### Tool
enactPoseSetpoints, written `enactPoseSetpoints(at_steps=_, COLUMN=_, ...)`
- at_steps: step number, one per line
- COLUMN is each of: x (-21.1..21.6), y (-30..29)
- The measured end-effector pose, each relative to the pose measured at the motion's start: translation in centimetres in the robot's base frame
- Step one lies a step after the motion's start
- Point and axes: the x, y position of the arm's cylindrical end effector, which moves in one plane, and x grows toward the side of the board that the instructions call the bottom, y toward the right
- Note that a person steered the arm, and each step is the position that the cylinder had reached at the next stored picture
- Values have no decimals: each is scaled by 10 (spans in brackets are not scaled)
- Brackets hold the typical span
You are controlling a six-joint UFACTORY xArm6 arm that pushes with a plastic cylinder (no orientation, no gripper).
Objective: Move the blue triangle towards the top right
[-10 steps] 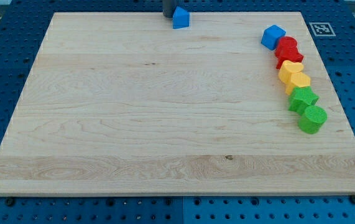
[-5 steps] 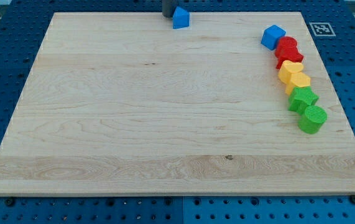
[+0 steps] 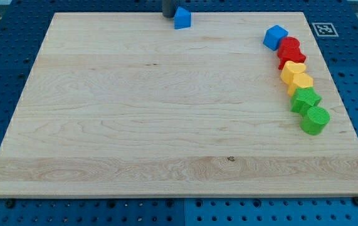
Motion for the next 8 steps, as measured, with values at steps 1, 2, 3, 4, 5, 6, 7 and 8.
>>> enactPoseSetpoints(at_steps=1, x=0, y=15)
enactPoseSetpoints(at_steps=2, x=0, y=28)
enactPoseSetpoints(at_steps=3, x=1, y=28)
enactPoseSetpoints(at_steps=4, x=2, y=18)
enactPoseSetpoints(at_steps=5, x=2, y=10)
enactPoseSetpoints(at_steps=6, x=2, y=10)
enactPoseSetpoints(at_steps=7, x=4, y=10)
enactPoseSetpoints(at_steps=8, x=13, y=10)
